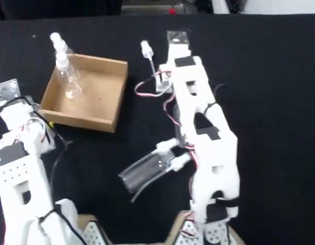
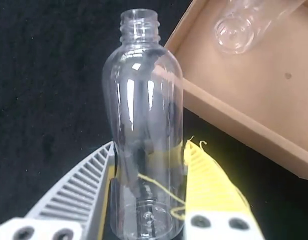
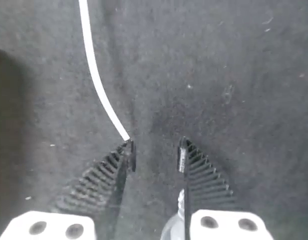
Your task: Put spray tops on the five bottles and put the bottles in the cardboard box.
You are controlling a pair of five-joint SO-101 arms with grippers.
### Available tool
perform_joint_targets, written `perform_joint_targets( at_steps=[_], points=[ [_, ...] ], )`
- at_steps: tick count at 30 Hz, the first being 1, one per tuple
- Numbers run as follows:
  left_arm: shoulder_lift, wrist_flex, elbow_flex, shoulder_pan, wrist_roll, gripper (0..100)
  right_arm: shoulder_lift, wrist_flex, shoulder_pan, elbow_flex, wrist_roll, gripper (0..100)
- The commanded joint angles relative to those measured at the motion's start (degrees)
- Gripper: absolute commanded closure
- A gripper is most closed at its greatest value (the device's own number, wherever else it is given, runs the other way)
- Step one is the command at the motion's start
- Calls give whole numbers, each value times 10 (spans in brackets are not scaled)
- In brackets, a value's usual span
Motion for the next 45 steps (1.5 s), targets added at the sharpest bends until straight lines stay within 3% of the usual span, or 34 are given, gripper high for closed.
perform_joint_targets(
  at_steps=[1, 27, 30, 35, 45],
  points=[
    [-13, -10, 0, 8, 0, 916, -28, 40, -11, -79, 5, 858],
    [-13, -10, 1, 8, -1, 916, 116, 18, 17, -190, -8, 858],
    [-13, -10, 1, 8, -1, 916, 116, 62, 23, -231, -8, 858],
    [-14, -6, 1, 8, 2, 916, 116, 226, 26, -329, -4, 858],
    [-14, -7, 3, 7, 3, 916, 130, 319, -25, -553, 92, 854]
  ],
)
